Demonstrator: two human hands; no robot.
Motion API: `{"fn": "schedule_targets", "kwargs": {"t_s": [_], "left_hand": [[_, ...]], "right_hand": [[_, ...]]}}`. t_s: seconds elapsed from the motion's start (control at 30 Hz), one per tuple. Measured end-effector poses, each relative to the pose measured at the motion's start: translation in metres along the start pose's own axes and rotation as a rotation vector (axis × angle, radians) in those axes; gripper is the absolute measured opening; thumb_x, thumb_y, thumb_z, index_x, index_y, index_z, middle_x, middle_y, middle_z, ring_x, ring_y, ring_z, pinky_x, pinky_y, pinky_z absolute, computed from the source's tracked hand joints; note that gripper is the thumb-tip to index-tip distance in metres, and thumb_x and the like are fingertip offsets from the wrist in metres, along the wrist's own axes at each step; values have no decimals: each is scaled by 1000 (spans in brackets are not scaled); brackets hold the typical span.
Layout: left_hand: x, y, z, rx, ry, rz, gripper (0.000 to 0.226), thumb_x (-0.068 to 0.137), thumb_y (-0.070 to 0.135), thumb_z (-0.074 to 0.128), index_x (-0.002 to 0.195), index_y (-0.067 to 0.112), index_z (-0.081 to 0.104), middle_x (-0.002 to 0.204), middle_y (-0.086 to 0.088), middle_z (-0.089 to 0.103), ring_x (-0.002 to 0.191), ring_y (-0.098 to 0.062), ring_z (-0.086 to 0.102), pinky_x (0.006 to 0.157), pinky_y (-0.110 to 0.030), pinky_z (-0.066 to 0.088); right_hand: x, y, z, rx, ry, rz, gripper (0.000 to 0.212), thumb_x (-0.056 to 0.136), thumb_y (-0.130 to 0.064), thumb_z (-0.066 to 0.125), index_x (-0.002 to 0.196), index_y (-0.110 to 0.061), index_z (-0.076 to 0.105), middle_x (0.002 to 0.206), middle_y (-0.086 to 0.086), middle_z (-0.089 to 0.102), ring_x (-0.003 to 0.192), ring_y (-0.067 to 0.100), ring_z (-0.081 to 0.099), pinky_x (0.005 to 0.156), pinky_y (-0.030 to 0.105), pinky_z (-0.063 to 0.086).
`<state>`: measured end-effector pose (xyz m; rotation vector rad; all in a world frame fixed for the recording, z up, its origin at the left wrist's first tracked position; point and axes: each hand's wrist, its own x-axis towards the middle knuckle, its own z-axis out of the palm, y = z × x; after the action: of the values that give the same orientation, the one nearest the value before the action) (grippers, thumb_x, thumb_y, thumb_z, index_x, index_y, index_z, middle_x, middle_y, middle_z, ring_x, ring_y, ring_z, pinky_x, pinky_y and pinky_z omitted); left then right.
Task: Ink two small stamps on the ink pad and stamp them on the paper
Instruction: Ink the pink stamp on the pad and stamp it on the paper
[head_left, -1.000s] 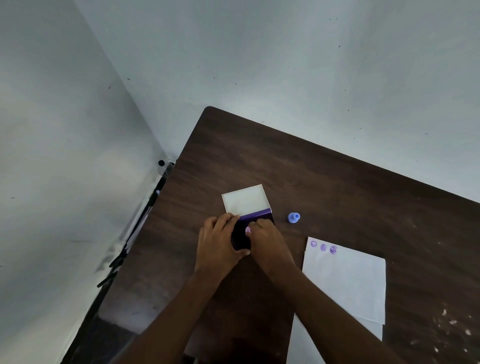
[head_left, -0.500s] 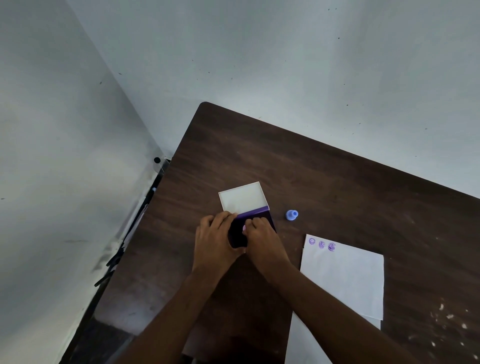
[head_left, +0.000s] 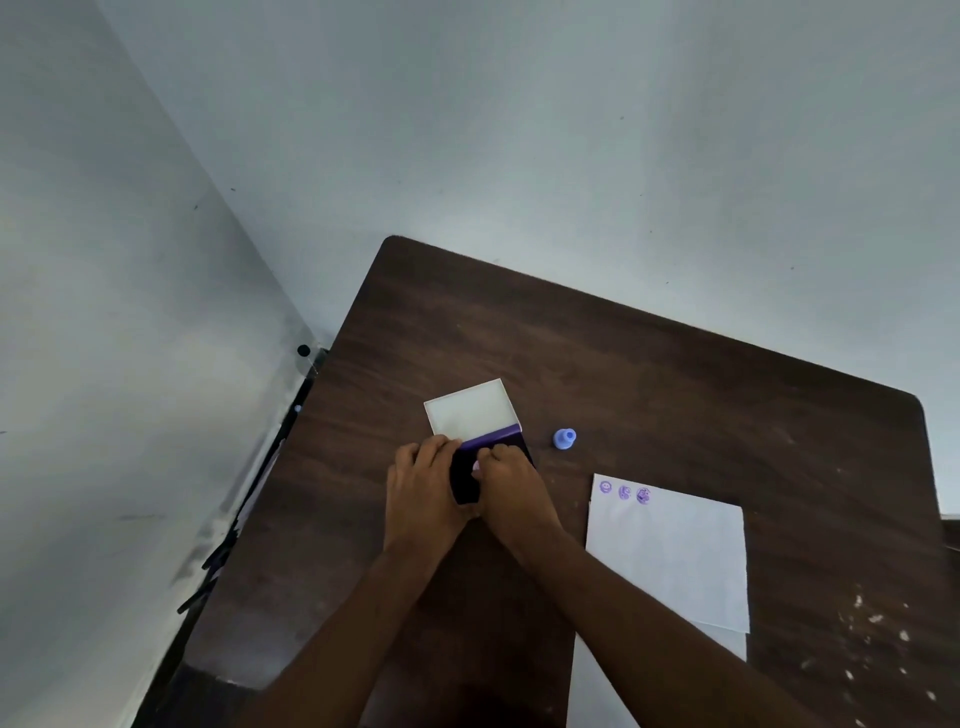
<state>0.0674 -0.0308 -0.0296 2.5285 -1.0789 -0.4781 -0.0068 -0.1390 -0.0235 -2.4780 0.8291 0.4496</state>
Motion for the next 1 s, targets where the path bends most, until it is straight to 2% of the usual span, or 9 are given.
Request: {"fn": "schedule_targets", "kwargs": {"t_s": [0.07,0.17,0.23,0.4,0.5,0.63,0.77,0.9,1.0], "left_hand": [[-1,3,0,-5,-39,-12,90,58,52,83,136,21,49,140,-2,50,124,-22,43,99,-35,38],[-6,13,-2,-51,-49,-59,111,54,59,84,147,26,33,148,-3,39,130,-23,38,104,-39,36],[-9,23,-2,-78,0,-17,111,55,61,83,147,26,32,147,-4,41,130,-24,40,104,-41,37],[-27,69,25,-213,-67,204,54,80,53,69,127,30,57,129,6,59,119,-12,50,98,-25,34],[-37,104,48,-178,-115,244,38,86,46,66,119,28,62,121,5,63,110,-10,56,93,-21,33],[-32,132,70,-106,-122,306,40,86,39,70,121,20,66,121,-1,67,111,-17,60,94,-29,44],[-18,158,77,22,-145,233,51,81,43,74,125,19,63,123,-2,66,110,-20,60,93,-33,48],[-9,178,75,126,-168,220,55,83,54,66,130,29,58,129,1,61,114,-18,56,96,-31,44],[-6,189,74,111,-186,178,56,84,58,63,131,28,58,131,0,60,116,-18,55,98,-30,42]], "right_hand": [[-7,4,-13,168,44,57,33,91,-20,59,123,-14,56,125,9,60,115,21,54,100,34,40],[-42,20,-22,481,480,129,15,93,-23,56,103,-20,67,99,-1,70,86,0,59,81,15,47],[-64,36,-23,572,611,213,12,90,-22,61,98,-24,70,93,-8,71,81,-5,59,77,9,44],[-106,87,-35,666,701,458,10,84,-32,68,90,-26,74,80,-14,73,78,-1,64,73,17,49],[-128,118,-34,691,714,568,14,85,-34,67,83,-22,73,74,-13,72,71,1,63,62,14,45],[-137,149,-27,763,733,641,23,86,-38,64,74,-18,69,68,-9,69,64,6,61,54,10,39],[-135,169,-24,761,753,626,31,91,-39,55,70,-19,65,65,-8,64,59,7,55,48,8,37],[-127,182,-15,753,703,589,21,91,-34,58,87,-17,69,86,-2,72,74,7,59,61,2,38],[-120,188,-6,759,657,567,21,89,-32,60,97,-15,68,98,1,71,80,7,57,74,10,45]]}}
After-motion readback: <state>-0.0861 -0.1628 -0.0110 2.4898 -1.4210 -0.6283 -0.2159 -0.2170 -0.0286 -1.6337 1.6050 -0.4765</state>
